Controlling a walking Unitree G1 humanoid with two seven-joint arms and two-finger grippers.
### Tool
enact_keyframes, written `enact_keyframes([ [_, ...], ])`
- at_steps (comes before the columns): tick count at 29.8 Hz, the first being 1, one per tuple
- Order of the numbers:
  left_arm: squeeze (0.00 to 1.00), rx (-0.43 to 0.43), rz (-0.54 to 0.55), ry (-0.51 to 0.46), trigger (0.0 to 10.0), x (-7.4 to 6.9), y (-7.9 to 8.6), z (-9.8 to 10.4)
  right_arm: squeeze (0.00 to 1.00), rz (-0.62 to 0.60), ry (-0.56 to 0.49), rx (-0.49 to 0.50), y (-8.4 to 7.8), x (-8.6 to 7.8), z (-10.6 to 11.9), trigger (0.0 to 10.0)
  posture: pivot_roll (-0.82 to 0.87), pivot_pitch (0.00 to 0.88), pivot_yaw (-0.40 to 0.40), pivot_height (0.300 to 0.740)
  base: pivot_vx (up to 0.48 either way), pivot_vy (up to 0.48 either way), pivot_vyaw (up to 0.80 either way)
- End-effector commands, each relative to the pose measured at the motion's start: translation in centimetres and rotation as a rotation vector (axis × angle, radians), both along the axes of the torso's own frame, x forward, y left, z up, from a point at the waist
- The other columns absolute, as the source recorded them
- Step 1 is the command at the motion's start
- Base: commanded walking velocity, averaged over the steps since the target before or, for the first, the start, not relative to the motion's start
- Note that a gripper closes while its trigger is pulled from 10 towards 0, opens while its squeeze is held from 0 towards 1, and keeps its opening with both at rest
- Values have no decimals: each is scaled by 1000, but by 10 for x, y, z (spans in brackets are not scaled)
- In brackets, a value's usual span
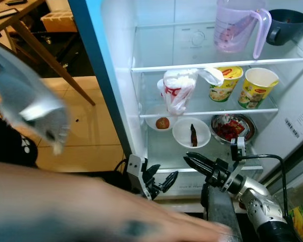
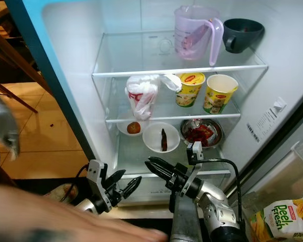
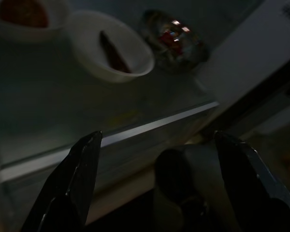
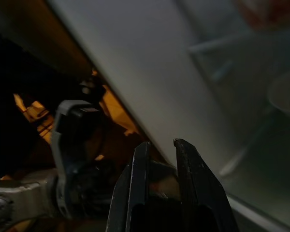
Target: Restocking fridge
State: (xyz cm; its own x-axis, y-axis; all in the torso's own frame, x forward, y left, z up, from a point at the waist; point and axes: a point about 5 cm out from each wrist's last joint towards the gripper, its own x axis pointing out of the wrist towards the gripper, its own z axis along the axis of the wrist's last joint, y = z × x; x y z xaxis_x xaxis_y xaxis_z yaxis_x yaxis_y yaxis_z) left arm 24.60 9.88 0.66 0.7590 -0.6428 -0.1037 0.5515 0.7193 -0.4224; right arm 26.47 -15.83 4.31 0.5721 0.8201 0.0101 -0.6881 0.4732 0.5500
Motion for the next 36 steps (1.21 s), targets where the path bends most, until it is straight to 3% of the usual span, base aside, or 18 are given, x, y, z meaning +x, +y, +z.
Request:
enact_keyframes([
  [1,0,43,25,31,10000,-3,13,-8,0,-28,40,-40,-3,-3,-10,10000,-46,74,34,439,0,0,0],
  [7,0,86,82,121,10000,-14,32,-27,0,-79,138,-53,-13,-15,-31,10000,-47,70,34,439,0,0,0],
  [15,0,122,142,207,10000,-27,51,-44,0,-91,177,-57,-14,-19,-41,10000,-47,67,33,439,0,0,0],
  [27,0,156,219,293,10000,-42,69,-57,0,-136,274,-95,-19,-31,-59,10000,-47,67,31,439,0,0,0],
  [36,0,176,247,310,10000,-44,76,-60,0,-178,333,-114,-21,-37,-68,10000,-40,69,37,439,0,0,0],
])
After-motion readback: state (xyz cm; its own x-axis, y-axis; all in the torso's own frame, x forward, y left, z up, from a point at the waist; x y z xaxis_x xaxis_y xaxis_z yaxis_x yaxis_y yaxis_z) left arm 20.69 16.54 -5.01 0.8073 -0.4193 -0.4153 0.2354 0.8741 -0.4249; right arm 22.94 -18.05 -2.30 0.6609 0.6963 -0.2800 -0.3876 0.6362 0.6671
